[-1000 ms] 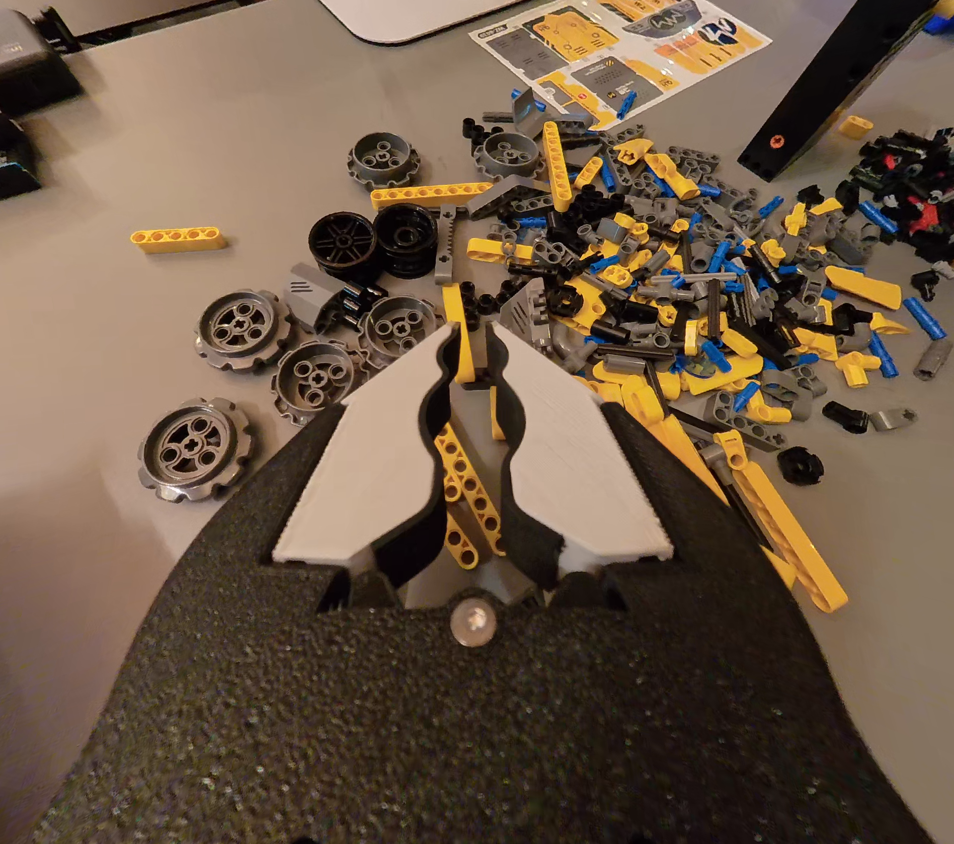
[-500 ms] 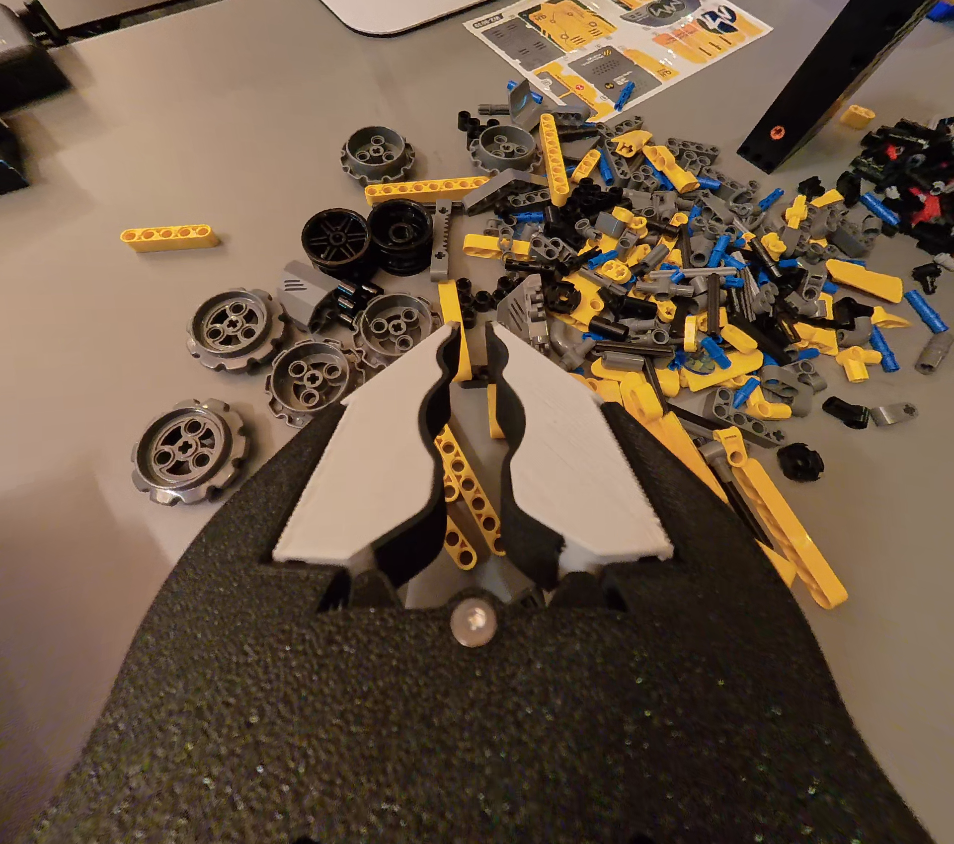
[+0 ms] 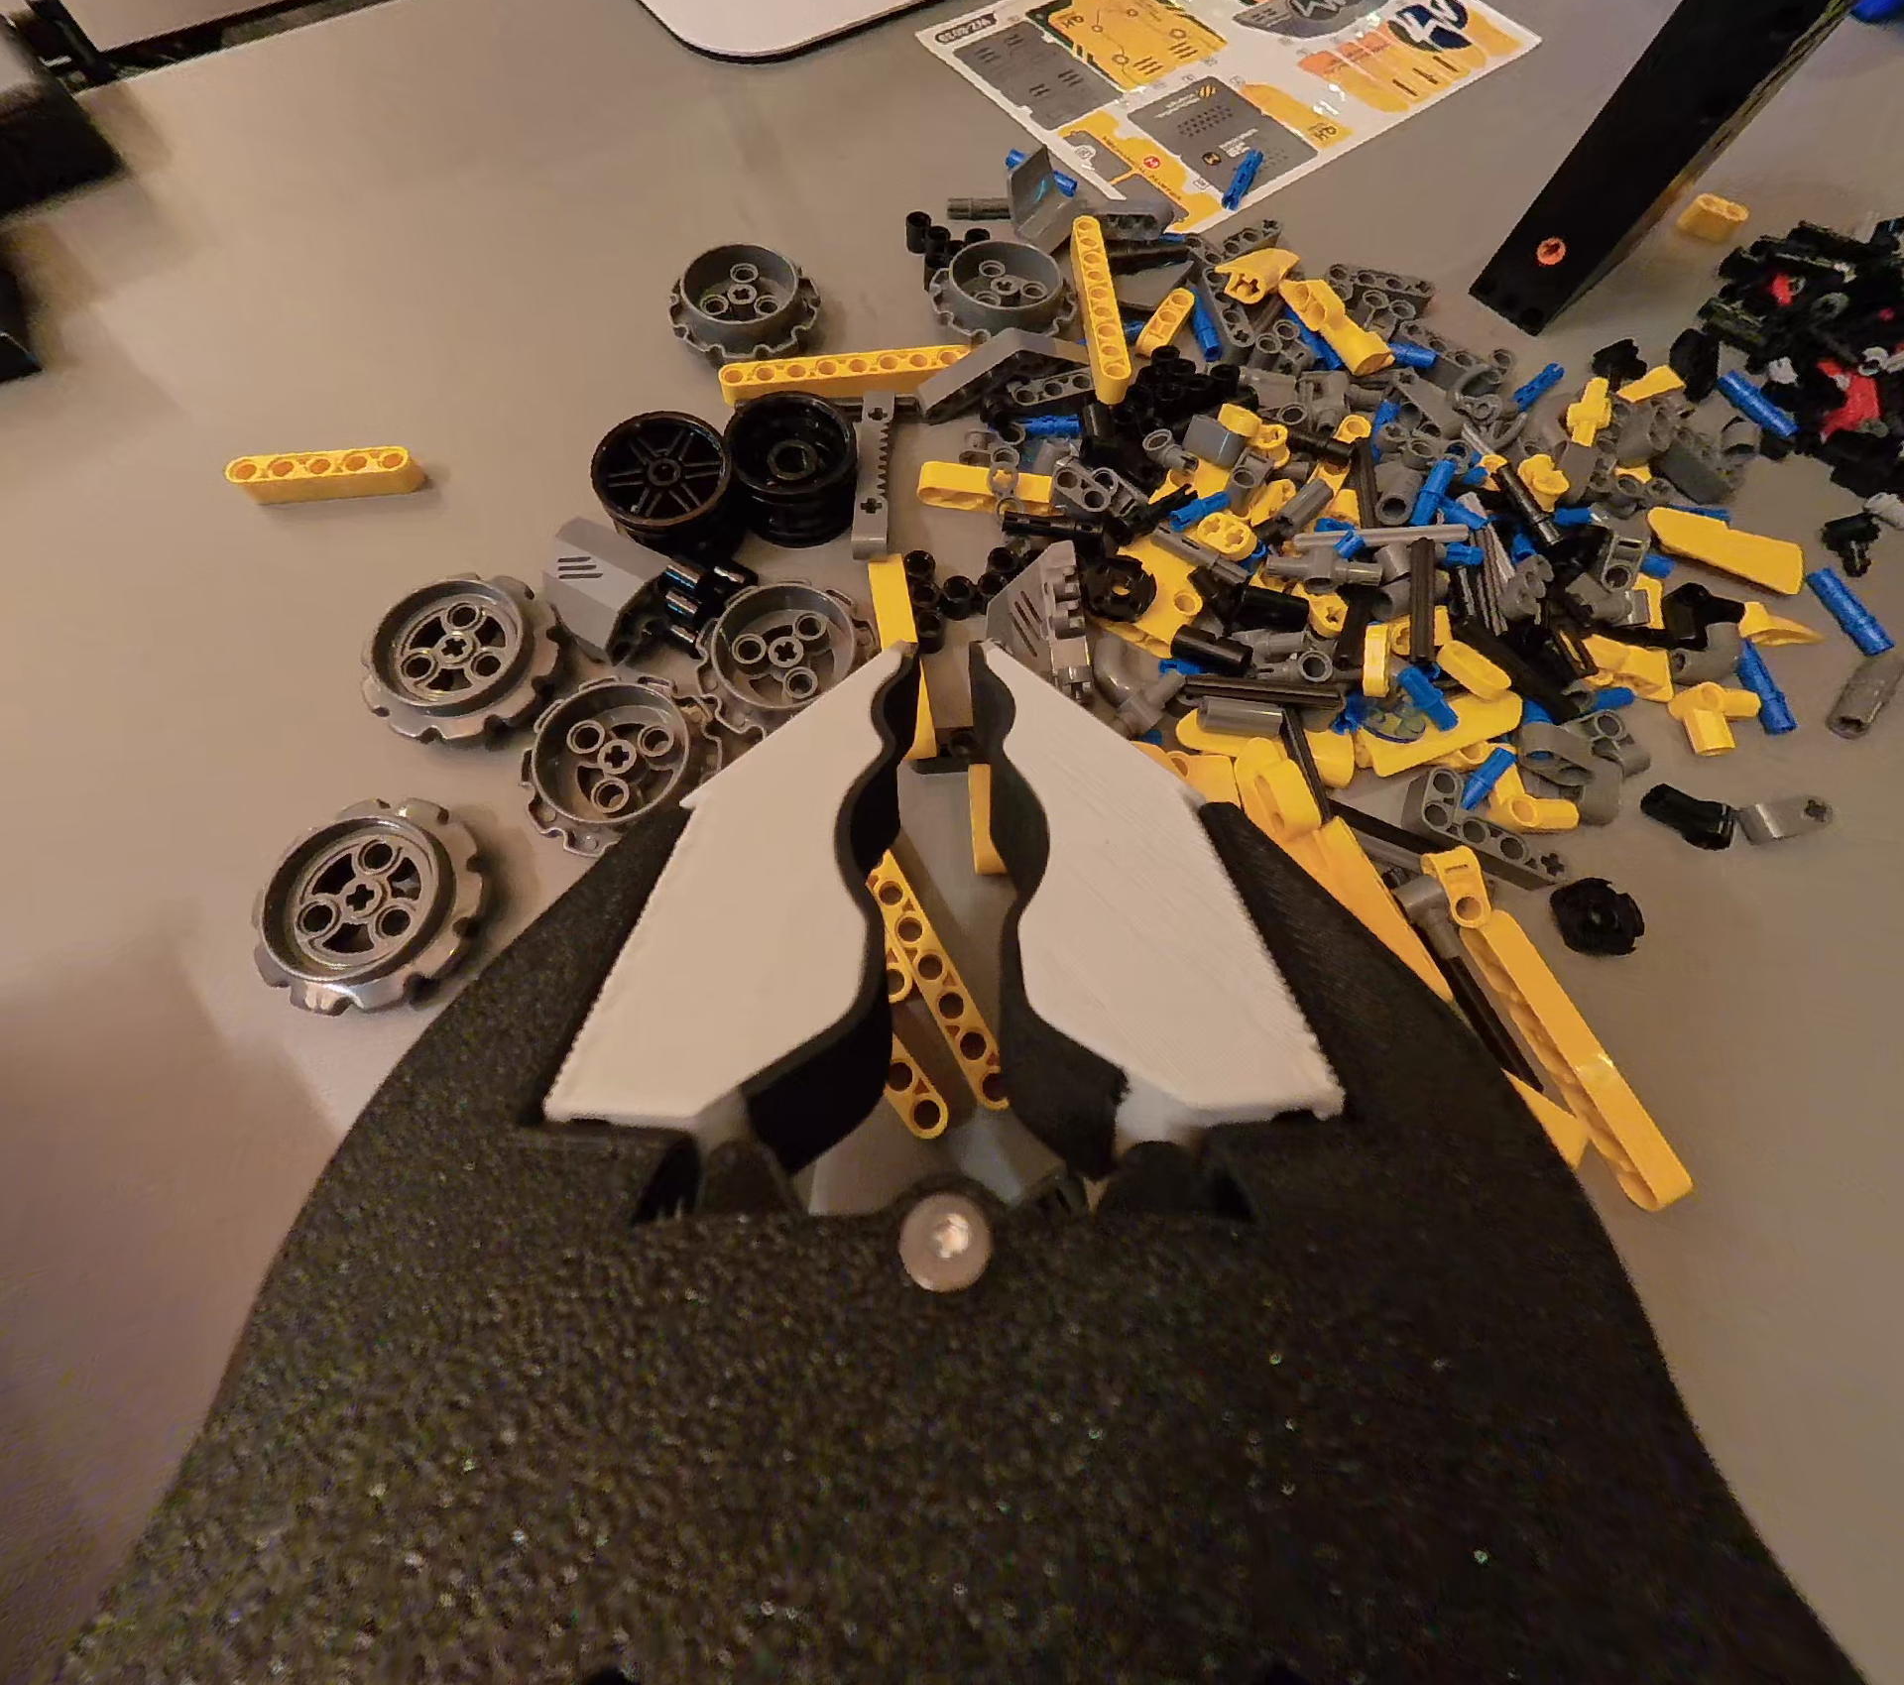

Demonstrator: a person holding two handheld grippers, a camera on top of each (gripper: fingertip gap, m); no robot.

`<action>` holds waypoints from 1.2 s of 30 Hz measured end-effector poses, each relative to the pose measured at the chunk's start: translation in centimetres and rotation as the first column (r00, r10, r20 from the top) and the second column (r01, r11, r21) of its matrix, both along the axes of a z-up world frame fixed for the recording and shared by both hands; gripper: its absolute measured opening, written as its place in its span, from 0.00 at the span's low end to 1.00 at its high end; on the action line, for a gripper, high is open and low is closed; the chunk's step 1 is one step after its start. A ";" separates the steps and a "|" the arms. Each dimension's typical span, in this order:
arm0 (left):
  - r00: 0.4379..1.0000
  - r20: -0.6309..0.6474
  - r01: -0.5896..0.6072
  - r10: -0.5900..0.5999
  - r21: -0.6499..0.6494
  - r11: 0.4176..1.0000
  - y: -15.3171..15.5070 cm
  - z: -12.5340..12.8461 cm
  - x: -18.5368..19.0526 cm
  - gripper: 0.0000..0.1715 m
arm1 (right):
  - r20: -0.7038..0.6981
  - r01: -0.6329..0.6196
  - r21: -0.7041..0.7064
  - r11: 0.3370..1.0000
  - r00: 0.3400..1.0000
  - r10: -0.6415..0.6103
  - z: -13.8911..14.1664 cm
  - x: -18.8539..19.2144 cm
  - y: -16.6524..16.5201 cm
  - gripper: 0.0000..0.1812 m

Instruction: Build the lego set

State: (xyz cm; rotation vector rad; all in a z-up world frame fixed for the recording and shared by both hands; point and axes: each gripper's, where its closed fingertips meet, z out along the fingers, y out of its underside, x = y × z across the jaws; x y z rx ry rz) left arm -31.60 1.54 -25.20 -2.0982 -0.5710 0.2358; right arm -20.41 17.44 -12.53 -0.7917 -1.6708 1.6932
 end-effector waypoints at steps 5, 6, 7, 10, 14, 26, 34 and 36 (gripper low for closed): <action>1.000 -0.002 0.001 -0.001 -0.006 1.000 0.0 -0.1 0.0 0.05 | -0.028 0.024 -0.028 0.999 0.999 -0.024 0.8 0.0 0.9 0.03; 1.000 -0.003 0.002 -0.002 -0.006 1.000 0.0 -0.1 0.0 0.05 | -0.031 0.023 -0.044 0.999 0.999 -0.024 1.1 0.1 1.1 0.03; 1.000 -0.006 0.002 -0.002 -0.004 1.000 0.0 0.0 0.0 0.05 | -0.035 0.023 -0.064 0.998 0.999 -0.025 1.4 0.1 1.4 0.03; 1.000 -0.010 0.002 -0.002 0.003 1.000 0.0 0.1 0.0 0.05 | -0.041 0.039 -0.121 0.992 0.998 -0.044 2.1 0.0 2.7 0.03; 1.000 -0.008 0.003 -0.003 0.001 1.000 0.0 0.1 0.1 0.05 | -0.056 0.100 -0.127 0.987 0.993 -0.108 2.6 -0.2 4.9 0.03; 1.000 -0.008 0.003 -0.003 -0.007 1.000 0.0 0.0 0.0 0.05 | -0.090 0.234 -0.160 0.959 0.964 -0.250 3.5 0.1 10.2 0.03; 1.000 -0.008 0.002 -0.002 -0.009 1.000 0.0 -0.1 0.0 0.05 | -0.103 0.264 -0.129 0.956 0.955 -0.278 3.4 0.1 10.9 0.03; 1.000 -0.007 0.003 -0.003 -0.010 1.000 0.0 -0.1 0.0 0.05 | -0.102 0.268 -0.136 0.954 0.954 -0.282 3.4 0.1 11.2 0.03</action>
